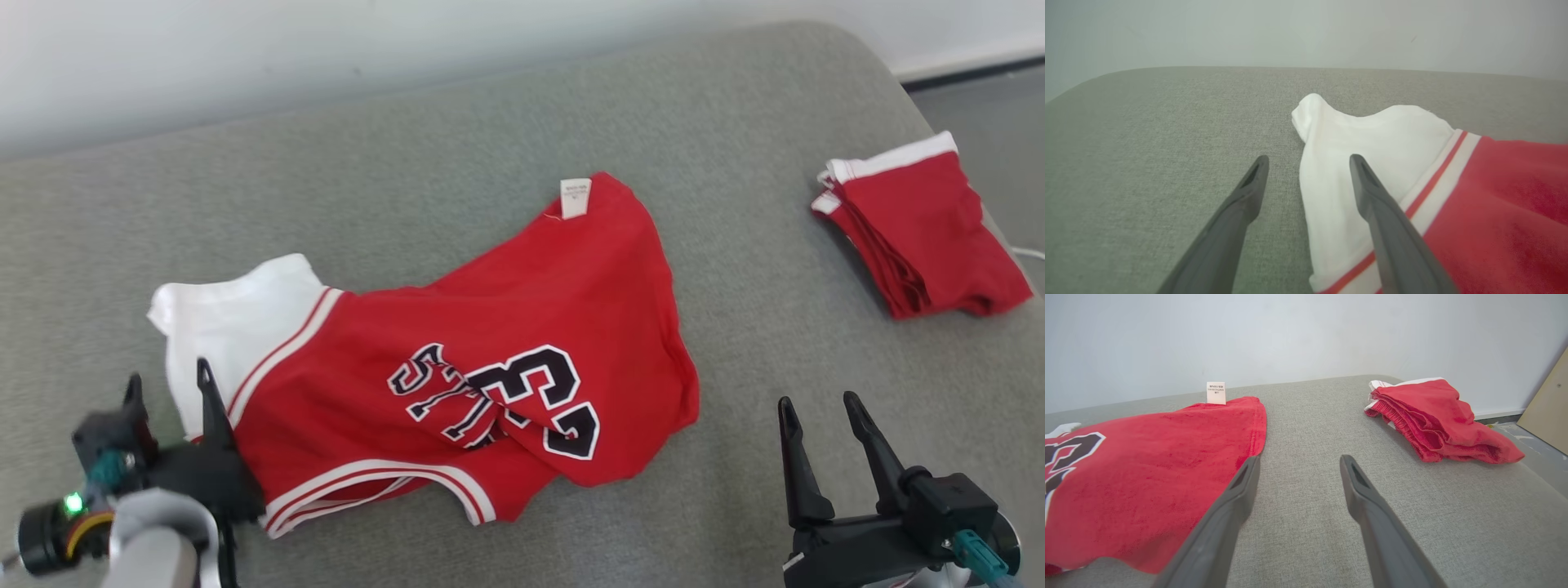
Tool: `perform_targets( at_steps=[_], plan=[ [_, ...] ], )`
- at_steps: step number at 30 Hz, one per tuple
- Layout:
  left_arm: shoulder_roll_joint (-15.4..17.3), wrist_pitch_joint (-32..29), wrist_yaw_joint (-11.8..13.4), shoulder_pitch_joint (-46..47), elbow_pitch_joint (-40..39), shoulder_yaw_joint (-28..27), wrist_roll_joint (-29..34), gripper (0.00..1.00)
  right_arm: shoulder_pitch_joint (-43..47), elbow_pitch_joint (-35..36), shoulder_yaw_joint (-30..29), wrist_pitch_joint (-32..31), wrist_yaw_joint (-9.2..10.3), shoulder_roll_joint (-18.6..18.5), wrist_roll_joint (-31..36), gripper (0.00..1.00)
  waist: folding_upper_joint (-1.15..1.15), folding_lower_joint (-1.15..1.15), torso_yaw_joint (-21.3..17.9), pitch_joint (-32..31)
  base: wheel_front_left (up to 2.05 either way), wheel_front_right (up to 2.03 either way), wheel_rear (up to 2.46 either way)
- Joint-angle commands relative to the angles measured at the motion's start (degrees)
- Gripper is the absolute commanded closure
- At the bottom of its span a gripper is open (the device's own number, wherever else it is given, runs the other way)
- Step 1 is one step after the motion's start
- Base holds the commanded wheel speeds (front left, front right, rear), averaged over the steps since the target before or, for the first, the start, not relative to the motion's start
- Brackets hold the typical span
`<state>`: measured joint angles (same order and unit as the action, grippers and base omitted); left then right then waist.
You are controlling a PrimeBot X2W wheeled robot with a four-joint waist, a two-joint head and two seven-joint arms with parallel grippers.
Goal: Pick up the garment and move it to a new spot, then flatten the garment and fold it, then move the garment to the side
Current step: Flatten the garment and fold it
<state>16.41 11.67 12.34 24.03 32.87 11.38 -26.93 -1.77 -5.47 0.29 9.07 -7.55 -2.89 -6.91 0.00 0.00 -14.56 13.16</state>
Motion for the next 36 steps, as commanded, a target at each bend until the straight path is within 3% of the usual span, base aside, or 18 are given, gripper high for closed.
perform_targets(
  at_steps=[1, 11, 20, 26, 36],
  plan=[
    [-0.7, 1.3, 0.2, -2.7, -2.0, -0.3, -0.3, 0.00, 0.8, 0.3, -0.4, -0.3, 0.16, 0.0, 0.3, 0.00, 0.00, 0.00, 2.9, -3.1, 0.00, 0.00, 0.00],
    [-5.5, 3.5, -0.5, -16.4, -15.0, -2.3, -0.9, 0.00, 2.8, 0.6, -1.7, -2.1, 0.16, -0.8, 0.4, 0.00, 0.00, 0.00, 6.9, -9.4, 0.00, 0.00, 0.00],
    [-9.7, 3.5, -5.8, -26.7, -26.6, -5.9, 6.2, 0.00, 4.5, -0.4, -2.2, -1.6, 0.16, -0.7, -0.7, 0.00, 0.00, 0.00, 8.7, -13.0, 0.00, 0.00, 0.00],
    [-12.0, 3.5, -9.7, -30.2, -27.2, -8.2, 9.8, 0.00, 6.0, -2.8, -1.6, 1.1, 0.16, -1.4, -0.2, 0.00, 0.00, 0.00, 10.1, -14.1, 0.00, 0.00, 0.00],
    [-13.2, 3.5, -13.1, -32.0, -22.8, -13.2, 12.3, 0.00, 7.2, -6.5, -0.4, 4.1, 0.16, -3.3, 1.1, 0.00, 0.00, 0.00, 10.9, -15.6, 0.00, 0.00, 0.00]
  ],
)
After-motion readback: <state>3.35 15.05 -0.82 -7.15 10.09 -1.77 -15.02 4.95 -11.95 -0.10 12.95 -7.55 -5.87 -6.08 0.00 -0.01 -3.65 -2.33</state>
